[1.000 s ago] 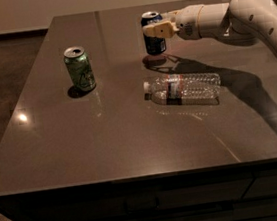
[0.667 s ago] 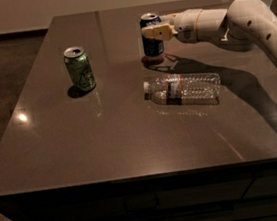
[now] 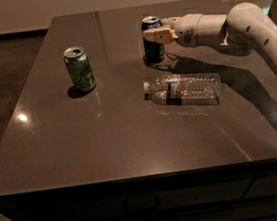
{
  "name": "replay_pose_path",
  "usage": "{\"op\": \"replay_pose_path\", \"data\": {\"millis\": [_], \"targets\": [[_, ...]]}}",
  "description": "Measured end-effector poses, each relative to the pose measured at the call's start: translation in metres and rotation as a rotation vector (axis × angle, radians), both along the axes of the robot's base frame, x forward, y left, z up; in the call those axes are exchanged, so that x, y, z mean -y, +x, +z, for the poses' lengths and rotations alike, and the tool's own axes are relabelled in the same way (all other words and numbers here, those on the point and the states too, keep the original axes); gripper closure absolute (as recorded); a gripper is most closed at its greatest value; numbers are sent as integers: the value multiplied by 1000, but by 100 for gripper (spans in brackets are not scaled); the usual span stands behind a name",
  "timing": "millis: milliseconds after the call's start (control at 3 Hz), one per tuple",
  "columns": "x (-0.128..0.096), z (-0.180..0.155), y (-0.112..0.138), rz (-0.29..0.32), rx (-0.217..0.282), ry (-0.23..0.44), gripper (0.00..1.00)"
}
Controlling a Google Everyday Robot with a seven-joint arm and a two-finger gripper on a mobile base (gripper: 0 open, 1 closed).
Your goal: Place pepsi can upright
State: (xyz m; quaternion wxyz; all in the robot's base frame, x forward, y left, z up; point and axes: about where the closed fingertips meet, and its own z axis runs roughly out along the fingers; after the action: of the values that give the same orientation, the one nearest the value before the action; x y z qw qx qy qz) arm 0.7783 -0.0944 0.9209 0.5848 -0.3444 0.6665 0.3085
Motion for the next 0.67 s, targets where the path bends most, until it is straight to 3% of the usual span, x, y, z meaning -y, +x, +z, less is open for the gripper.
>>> {"op": "replay_pose_path", "data": {"millis": [333,667], "targets": [[1,-5,1,6,-3,-8,7],[-1,-6,1,10,-4,-8,0]]}}
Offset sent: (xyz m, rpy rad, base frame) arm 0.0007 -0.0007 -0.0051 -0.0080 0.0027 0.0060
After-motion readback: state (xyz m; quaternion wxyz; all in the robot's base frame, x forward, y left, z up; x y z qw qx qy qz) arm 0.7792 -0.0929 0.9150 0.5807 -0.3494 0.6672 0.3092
